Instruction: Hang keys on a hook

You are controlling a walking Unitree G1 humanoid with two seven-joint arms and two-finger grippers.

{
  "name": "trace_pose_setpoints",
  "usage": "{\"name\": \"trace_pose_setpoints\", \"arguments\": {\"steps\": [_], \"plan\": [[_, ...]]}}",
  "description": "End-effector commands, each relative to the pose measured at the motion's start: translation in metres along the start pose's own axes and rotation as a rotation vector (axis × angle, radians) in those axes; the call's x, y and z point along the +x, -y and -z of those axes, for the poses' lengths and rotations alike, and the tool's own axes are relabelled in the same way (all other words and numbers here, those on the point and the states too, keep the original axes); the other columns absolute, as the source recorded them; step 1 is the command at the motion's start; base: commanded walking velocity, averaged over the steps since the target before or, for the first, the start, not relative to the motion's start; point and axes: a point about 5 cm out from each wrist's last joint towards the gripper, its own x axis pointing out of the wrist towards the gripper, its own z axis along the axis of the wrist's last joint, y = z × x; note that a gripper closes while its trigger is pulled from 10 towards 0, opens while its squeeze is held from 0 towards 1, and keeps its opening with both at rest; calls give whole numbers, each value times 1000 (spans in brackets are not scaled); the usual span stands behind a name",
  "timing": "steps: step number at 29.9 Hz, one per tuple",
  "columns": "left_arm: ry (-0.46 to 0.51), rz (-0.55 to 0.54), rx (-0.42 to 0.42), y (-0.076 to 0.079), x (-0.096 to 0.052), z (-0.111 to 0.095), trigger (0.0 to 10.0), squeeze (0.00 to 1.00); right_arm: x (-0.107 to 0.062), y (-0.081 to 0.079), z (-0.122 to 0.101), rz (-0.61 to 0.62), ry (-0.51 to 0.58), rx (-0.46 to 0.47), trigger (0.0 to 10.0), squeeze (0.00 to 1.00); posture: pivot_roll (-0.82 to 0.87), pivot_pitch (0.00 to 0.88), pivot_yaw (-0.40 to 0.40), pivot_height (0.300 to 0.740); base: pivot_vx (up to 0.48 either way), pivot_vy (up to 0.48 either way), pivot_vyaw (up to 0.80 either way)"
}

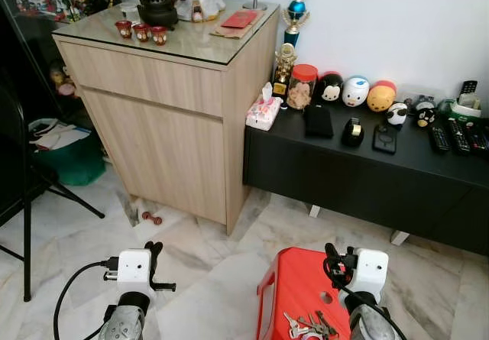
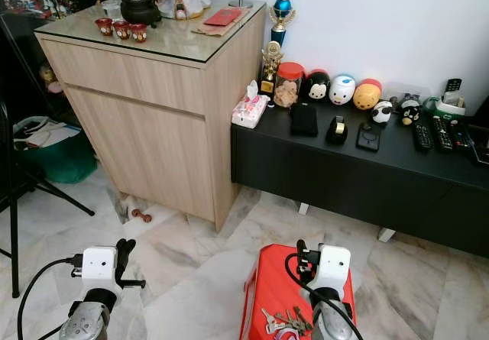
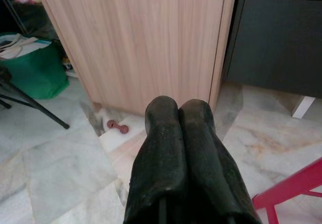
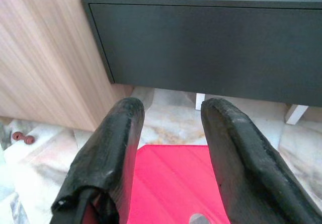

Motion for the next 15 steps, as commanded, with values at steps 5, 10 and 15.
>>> {"name": "trace_pose_setpoints", "arguments": {"steps": [5, 10, 15], "plan": [[-1, 6, -29, 0, 5, -5, 10000, 0, 3, 1, -6, 17, 5, 1, 10000, 0, 138, 0, -30, 740, 0, 0, 0], [-6, 15, -37, -1, 6, -5, 10000, 0, 6, 0, -3, 18, -20, 4, 10000, 0, 138, 0, -28, 740, 0, 0, 0], [-8, 11, -40, -2, 6, -5, 10000, 0, 7, 2, -1, 35, -39, 2, 10000, 0, 142, 0, -30, 731, 0, 0, 0]]}}
